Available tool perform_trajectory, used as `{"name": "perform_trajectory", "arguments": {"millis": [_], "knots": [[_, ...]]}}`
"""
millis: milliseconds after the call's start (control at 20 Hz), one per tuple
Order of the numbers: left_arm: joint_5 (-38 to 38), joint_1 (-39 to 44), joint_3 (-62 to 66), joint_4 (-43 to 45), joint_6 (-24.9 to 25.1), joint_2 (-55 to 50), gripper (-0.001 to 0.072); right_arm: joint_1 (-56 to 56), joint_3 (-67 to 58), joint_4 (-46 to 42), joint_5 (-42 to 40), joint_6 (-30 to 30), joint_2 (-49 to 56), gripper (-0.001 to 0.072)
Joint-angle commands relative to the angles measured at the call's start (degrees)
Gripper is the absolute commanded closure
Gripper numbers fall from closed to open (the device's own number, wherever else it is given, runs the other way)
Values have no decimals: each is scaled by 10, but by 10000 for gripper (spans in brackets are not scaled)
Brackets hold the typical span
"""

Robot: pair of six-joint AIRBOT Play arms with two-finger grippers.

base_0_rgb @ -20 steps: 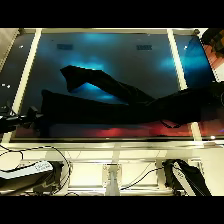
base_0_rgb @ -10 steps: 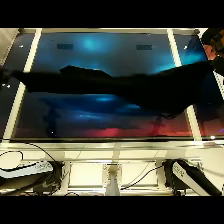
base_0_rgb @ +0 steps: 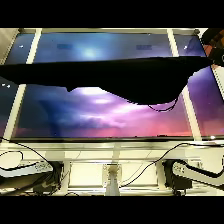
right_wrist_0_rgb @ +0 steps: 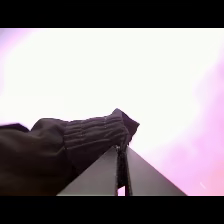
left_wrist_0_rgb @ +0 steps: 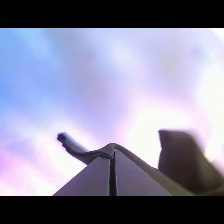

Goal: Fold the clothes and pants, and hang the long-sleeved shirts on hangers.

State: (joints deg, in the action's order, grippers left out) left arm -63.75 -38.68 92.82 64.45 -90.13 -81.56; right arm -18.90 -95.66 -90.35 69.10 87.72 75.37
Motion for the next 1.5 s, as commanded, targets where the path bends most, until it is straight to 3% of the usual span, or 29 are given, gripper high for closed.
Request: {"name": "perform_trajectory", "arguments": {"millis": [0,100,150,300,550,800,1150,1200,1250,1300,1350,1450], "knots": [[-130,0,8,120,21,-10,700,0,-40,-3,212,-66,2,693],[-193,0,8,192,46,-20,700,0,-40,-10,313,-67,1,693],[-221,0,8,224,67,-26,699,0,-34,-9,324,-66,-3,694],[-243,-3,-9,238,88,-37,699,0,40,-14,323,-72,-42,694],[-252,2,-78,250,120,-38,700,0,269,-18,323,-78,-171,693],[-268,33,-154,357,115,-38,700,0,427,-18,351,-75,-254,693],[-288,33,-163,394,104,-36,696,0,447,-21,363,-73,-253,692],[-286,33,-163,392,104,-36,655,0,447,-23,361,-73,-253,622],[-286,33,-163,390,104,-36,393,0,447,-30,357,-73,-253,379],[-286,33,-163,391,104,-36,29,0,447,-37,354,-73,-253,130],[-283,33,-163,391,100,-36,8,0,447,-46,349,-73,-253,60],[-281,33,-163,393,100,-36,8,0,447,-68,337,-73,-253,62]]}}
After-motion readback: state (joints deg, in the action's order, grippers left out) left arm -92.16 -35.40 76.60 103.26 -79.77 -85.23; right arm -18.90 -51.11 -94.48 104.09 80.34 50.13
